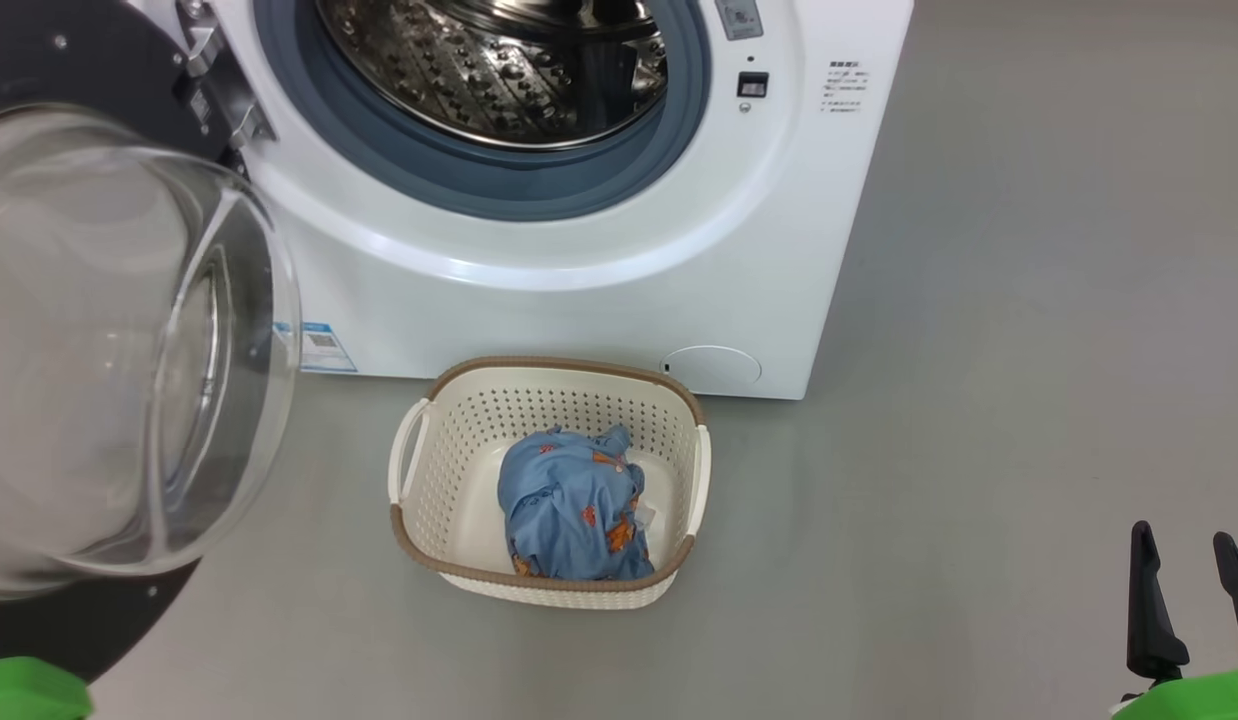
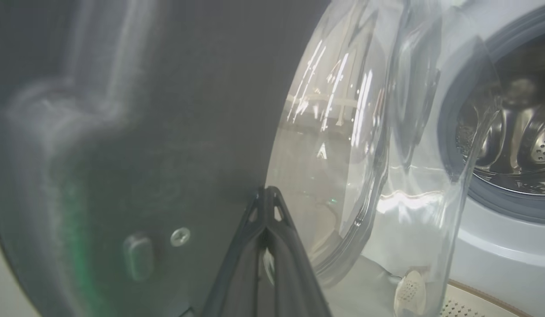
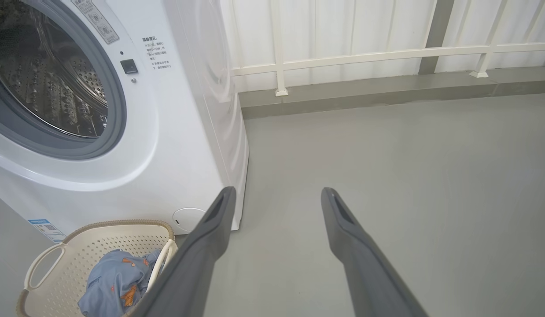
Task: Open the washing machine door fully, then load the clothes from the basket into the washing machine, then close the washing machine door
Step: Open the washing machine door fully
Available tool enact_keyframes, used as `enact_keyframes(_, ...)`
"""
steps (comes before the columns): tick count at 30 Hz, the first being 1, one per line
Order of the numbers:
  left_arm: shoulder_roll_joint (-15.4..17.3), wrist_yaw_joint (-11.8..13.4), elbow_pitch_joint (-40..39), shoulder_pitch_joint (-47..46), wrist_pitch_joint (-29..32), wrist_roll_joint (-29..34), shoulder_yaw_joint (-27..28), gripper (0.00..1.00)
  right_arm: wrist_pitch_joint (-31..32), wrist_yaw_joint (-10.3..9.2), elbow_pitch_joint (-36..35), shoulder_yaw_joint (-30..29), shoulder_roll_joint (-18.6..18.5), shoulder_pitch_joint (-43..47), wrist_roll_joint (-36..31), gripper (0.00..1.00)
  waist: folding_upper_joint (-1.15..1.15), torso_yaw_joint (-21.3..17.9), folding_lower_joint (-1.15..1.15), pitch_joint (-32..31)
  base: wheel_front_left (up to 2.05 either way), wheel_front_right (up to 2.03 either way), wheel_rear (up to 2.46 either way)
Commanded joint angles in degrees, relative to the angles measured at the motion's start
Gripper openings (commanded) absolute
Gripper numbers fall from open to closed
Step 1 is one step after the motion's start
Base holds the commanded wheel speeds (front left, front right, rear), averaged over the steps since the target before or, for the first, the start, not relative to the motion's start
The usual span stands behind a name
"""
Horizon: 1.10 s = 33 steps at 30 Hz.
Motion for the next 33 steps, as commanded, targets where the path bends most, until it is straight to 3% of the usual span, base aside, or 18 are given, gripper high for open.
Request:
enact_keyframes(1,3.5,0.1,-0.2,-2.8,-0.3,0.1,4.3,0.00,-0.7,0.25,-1.2,1.2,-1.0,-1.8,0.7,1.00,0.00,-0.3,0.00,-0.2,0.00,0.00,0.00)
enact_keyframes(8,3.9,-1.3,1.8,-3.0,-0.4,1.3,8.1,0.00,-0.7,0.25,-1.0,1.0,-1.0,-1.7,0.5,1.00,0.00,-1.0,0.00,-0.8,0.00,0.00,0.00)
enact_keyframes(20,0.0,-3.3,-0.1,-1.1,-0.4,4.7,11.1,0.00,-0.7,0.25,-1.0,1.1,-1.0,-1.1,0.4,1.00,0.00,-1.0,0.00,-1.5,0.00,0.00,0.00)
enact_keyframes(33,-9.0,-9.1,-10.2,3.0,-0.4,11.4,3.6,0.00,-0.4,0.25,-2.5,0.0,-1.0,-2.0,-1.0,1.00,0.00,-1.6,0.00,-1.1,0.00,0.00,0.00)
